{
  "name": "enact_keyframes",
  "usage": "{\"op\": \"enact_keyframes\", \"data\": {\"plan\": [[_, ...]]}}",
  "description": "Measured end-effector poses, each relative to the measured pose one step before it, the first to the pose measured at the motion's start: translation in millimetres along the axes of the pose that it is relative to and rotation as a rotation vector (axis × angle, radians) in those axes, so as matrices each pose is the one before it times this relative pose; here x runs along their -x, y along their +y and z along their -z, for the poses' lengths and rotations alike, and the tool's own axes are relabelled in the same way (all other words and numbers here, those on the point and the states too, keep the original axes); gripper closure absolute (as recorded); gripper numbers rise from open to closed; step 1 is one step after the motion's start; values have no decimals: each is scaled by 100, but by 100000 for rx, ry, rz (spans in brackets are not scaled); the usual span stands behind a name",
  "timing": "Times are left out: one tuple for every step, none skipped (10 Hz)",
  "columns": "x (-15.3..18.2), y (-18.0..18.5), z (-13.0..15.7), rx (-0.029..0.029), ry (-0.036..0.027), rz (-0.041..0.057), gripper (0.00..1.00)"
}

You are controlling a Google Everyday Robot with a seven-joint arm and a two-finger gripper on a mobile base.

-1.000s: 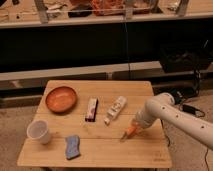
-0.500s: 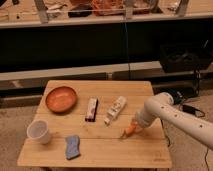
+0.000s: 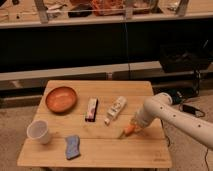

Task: Drag the pepper across the table

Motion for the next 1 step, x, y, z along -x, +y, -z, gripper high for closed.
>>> {"op": "enact_keyframes", "data": {"plan": [[134,7,-145,39,253,-736,99]]}}
